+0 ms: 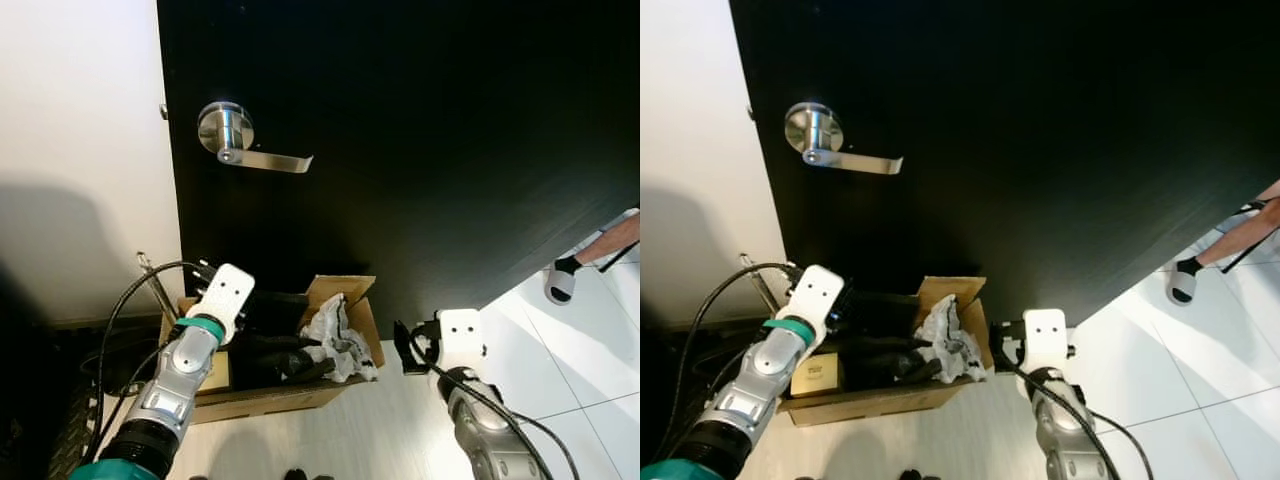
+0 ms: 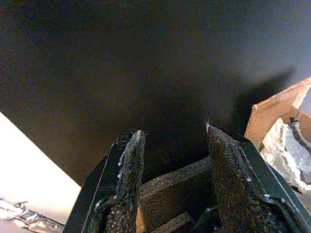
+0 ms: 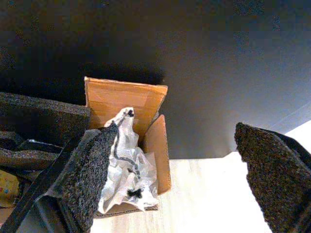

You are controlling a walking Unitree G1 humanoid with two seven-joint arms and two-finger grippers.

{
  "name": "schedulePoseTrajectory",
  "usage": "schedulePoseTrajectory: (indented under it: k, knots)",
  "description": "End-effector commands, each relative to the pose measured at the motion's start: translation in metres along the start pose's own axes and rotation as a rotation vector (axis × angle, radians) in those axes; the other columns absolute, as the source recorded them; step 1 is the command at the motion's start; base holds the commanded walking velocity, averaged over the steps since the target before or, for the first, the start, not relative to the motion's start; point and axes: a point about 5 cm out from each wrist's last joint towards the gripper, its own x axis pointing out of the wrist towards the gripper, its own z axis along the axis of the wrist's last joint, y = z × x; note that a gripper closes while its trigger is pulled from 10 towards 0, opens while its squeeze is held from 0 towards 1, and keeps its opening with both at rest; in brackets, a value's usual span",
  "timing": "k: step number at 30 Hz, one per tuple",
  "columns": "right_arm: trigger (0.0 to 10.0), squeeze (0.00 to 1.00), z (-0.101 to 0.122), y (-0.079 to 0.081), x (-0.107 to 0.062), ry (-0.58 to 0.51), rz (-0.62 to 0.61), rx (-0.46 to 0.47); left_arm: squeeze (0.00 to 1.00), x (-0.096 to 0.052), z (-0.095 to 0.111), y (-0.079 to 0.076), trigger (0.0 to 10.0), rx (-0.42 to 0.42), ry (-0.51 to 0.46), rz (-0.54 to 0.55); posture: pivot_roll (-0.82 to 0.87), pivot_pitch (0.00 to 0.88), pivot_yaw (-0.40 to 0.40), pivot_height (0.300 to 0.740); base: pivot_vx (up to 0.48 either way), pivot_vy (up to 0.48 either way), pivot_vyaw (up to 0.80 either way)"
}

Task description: Clean up the room

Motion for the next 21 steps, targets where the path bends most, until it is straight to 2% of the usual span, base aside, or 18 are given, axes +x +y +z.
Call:
schedulePoseTrajectory:
  k: [1,7,8,10,11,12,14,16,21]
  knots:
    - [10.0,0.00,-0.006,-0.010,-0.003,0.033,-0.024,-0.011,0.00,-0.001,-0.003,-0.008,10.0,-0.007,0.010,-0.013,0.03,0.153,-0.176,0.740,0.000,0.000,0.00]
    - [10.0,0.00,-0.006,-0.010,-0.005,0.036,-0.017,-0.017,0.00,-0.012,-0.001,-0.008,10.0,-0.011,-0.009,0.002,0.03,0.146,-0.187,0.740,0.000,0.000,0.00]
    - [10.0,0.00,-0.006,-0.009,-0.005,0.035,-0.014,-0.018,0.00,-0.017,0.000,-0.008,10.0,-0.027,-0.018,-0.001,0.03,0.146,-0.187,0.740,0.000,0.000,0.00]
    - [10.0,0.00,-0.006,-0.009,-0.005,0.035,-0.014,-0.018,0.00,-0.017,0.000,-0.008,10.0,-0.027,-0.018,-0.001,0.03,0.146,-0.187,0.740,0.000,0.000,0.00]
    - [10.0,0.00,-0.006,-0.005,-0.001,0.027,-0.022,0.002,0.00,-0.032,0.004,-0.002,10.0,-0.112,-0.024,0.003,0.08,0.122,-0.143,0.740,0.000,0.000,0.00]
    - [10.0,0.00,-0.006,-0.005,-0.001,0.027,-0.022,0.002,0.00,-0.032,0.004,-0.002,10.0,-0.112,-0.024,0.003,0.08,0.122,-0.143,0.740,0.000,0.000,0.00]
    - [10.0,0.00,-0.006,-0.001,0.002,0.018,-0.039,0.025,0.00,-0.044,0.005,0.005,10.0,-0.165,-0.023,0.012,0.09,0.114,-0.129,0.740,0.000,0.000,0.00]
    - [10.0,0.00,-0.006,0.000,0.003,0.016,-0.046,0.032,0.00,-0.046,0.005,0.006,10.0,-0.174,-0.022,0.014,0.09,0.114,-0.129,0.740,0.000,0.000,0.00]
    - [10.0,0.00,-0.006,0.003,0.005,0.022,-0.081,0.038,0.00,-0.050,-0.006,0.008,10.0,-0.202,0.009,0.034,0.11,0.101,-0.067,0.740,0.000,0.000,0.00]
